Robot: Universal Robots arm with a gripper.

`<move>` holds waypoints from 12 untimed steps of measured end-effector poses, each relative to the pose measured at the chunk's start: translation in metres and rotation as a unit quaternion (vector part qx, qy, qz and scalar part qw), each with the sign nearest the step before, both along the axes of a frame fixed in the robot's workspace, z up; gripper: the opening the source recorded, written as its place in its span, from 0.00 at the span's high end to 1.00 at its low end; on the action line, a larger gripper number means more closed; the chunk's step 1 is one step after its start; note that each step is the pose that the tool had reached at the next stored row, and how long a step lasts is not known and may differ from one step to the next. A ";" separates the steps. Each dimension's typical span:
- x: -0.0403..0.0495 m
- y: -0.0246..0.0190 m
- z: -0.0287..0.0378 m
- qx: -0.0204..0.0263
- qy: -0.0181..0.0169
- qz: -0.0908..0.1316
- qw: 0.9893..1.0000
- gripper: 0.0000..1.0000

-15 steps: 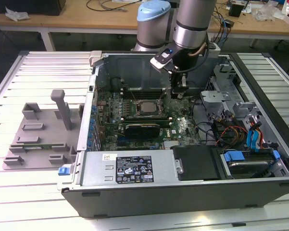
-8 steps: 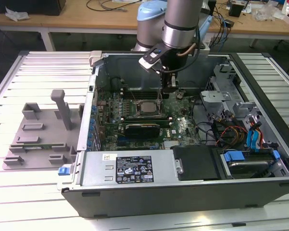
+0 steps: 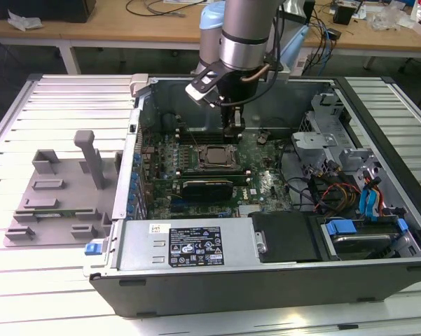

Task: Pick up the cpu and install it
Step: 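Close the cpu cover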

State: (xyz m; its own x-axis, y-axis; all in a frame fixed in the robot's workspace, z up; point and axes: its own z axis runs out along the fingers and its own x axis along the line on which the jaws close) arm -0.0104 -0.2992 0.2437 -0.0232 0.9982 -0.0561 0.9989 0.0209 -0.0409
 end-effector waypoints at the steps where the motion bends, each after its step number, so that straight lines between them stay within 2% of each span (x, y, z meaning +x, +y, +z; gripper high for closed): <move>1: -0.0016 0.0000 -0.0008 0.000 0.000 0.000 1.000 0.89; 3: -0.0042 0.0000 -0.0049 0.000 0.000 0.000 1.000 0.89; 5: -0.0083 0.0000 -0.0117 0.000 0.000 0.000 1.000 0.89; 12: -0.0138 0.0000 -0.0212 0.000 0.000 0.000 1.000 0.89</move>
State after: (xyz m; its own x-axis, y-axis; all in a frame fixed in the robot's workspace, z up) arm -0.0242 -0.2992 0.2226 -0.0232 0.9982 -0.0561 0.9989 0.0209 -0.0409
